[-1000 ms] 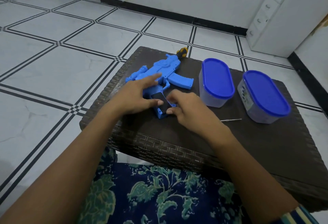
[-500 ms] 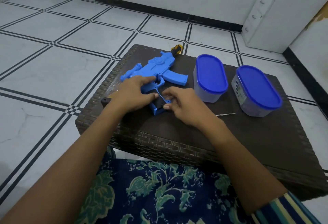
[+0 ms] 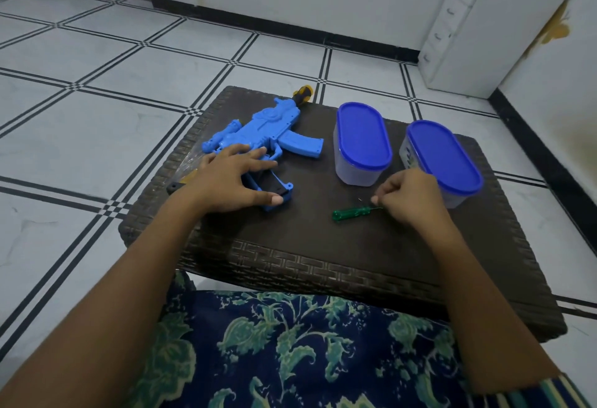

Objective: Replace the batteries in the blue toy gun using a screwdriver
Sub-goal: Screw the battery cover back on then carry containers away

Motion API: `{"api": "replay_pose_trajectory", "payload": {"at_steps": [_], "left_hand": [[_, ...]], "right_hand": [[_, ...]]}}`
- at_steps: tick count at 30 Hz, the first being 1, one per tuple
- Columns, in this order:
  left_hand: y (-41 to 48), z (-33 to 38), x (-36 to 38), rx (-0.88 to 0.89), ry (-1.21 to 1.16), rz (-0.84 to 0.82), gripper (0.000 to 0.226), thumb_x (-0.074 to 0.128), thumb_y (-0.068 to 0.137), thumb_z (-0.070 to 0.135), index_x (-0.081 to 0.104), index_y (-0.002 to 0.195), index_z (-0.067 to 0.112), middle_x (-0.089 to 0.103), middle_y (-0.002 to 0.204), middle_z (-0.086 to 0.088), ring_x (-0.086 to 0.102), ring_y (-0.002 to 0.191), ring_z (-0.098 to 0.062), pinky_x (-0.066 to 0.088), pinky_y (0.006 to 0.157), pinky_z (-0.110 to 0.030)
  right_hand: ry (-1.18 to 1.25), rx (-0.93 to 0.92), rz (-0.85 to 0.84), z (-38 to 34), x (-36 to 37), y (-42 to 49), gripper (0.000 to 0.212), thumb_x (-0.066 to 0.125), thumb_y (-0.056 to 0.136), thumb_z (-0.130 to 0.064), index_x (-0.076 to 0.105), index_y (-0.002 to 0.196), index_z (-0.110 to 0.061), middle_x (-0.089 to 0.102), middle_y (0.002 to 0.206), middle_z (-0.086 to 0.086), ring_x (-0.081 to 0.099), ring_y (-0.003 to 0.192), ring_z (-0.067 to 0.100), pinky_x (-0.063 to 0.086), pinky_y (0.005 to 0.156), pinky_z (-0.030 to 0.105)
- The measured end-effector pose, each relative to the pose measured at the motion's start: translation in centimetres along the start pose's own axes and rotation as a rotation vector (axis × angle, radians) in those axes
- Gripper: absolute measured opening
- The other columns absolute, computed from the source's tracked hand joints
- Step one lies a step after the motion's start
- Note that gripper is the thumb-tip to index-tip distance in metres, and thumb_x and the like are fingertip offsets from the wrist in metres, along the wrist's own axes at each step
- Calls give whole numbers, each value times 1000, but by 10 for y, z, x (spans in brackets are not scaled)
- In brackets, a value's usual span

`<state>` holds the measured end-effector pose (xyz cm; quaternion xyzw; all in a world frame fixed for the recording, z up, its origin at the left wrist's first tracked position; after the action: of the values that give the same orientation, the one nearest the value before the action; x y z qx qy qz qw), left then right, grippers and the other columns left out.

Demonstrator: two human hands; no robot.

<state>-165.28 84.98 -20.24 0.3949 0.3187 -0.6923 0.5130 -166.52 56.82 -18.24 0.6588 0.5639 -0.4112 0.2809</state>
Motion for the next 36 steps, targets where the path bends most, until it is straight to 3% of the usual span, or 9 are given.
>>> {"api": "replay_pose_trajectory", "payload": {"at_steps": [4,9,13,16,20,25,31,36], "left_hand": [[-2,0,1,-6,32,2,94,47,49,86,44,135,48,25,152,21,12,142,-6,8,113,-49],[-6,0,4,-24,30,25,95,36,48,89,40,135,51,22,153,22,10,143,-6,5,114,-49],[-10,4,5,-34,53,41,94,32,50,88,37,137,51,20,154,22,9,143,-7,5,114,-51],[-10,6,6,-41,52,5,87,40,57,84,36,137,51,17,154,22,8,144,-7,4,114,-51],[-10,4,10,-11,73,-87,73,52,71,78,32,137,56,8,155,26,-1,143,-4,-2,114,-50],[-9,1,11,36,104,-134,72,66,75,60,28,136,61,3,155,26,-5,142,-3,-1,113,-48],[-9,5,12,57,145,-133,73,63,76,62,25,138,58,1,157,22,-7,143,-5,0,112,-49],[-9,6,12,73,160,-133,73,62,76,62,22,138,59,1,157,21,-7,144,-7,-1,113,-49]], "right_hand": [[-2,-46,42,-14,9,3,6,75,83,-14,75,78,-11,70,77,1,61,73,8,49,73,29],[-113,6,51,-15,20,10,10,73,83,-15,68,75,-11,69,74,5,65,72,18,59,72,38],[-232,-11,-10,-24,26,4,12,65,89,-15,58,82,-8,59,80,9,61,77,23,50,63,34],[-287,-36,-78,-32,31,-7,12,61,92,-16,55,84,-10,58,84,8,59,79,21,48,64,33],[-89,-241,-41,-66,29,-27,8,59,92,-11,61,85,-6,63,80,9,62,74,19,55,69,36],[254,-390,-170,-109,47,-42,11,67,85,-6,70,87,-15,66,76,-3,56,63,2,47,60,12],[124,-683,-119,-146,54,-50,21,59,88,0,75,95,-12,65,100,1,60,88,11,50,77,22],[-37,-803,-150,-155,61,-58,18,59,88,-1,69,98,-13,64,95,0,57,82,11,53,74,31]]}}
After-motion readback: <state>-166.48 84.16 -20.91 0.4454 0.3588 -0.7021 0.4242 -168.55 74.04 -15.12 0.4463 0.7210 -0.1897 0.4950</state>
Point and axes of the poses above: each hand's wrist, its own y-axis towards the middle knuckle, its own x-axis out of the palm, z = x × y, the point moved 10 cm from there along y, towards the middle knuckle
